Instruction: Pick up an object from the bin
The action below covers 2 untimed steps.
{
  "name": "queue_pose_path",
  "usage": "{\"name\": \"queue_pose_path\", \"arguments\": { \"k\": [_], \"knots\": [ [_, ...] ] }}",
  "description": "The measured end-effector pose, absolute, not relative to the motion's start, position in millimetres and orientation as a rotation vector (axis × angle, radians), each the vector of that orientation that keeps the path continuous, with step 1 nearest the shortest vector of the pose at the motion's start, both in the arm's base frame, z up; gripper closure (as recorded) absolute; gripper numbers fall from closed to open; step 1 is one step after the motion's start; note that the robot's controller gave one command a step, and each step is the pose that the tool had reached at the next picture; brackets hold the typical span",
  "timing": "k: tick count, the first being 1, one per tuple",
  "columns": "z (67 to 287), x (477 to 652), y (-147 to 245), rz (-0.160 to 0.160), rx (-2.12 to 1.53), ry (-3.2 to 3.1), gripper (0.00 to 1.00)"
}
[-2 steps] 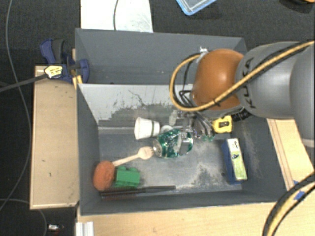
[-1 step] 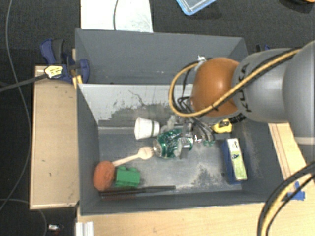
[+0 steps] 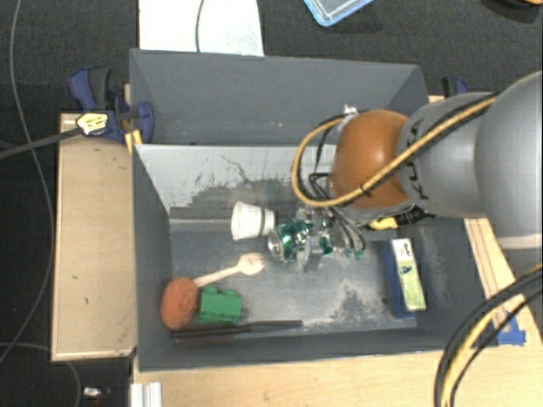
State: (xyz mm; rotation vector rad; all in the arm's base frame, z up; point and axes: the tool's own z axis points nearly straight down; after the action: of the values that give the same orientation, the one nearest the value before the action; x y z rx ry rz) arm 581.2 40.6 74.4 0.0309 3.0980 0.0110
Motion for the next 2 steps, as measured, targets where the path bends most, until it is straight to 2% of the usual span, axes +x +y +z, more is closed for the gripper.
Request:
{"name": "queue_pose_path", "arguments": {
  "k": [1, 2],
  "knots": [
    [74, 581.2, 41, 0.011, 0.031, 3.098, 1.00],
    [95, 576.1, 41, 0.012, 0.025, 3.109, 1.00]
  ]
}}
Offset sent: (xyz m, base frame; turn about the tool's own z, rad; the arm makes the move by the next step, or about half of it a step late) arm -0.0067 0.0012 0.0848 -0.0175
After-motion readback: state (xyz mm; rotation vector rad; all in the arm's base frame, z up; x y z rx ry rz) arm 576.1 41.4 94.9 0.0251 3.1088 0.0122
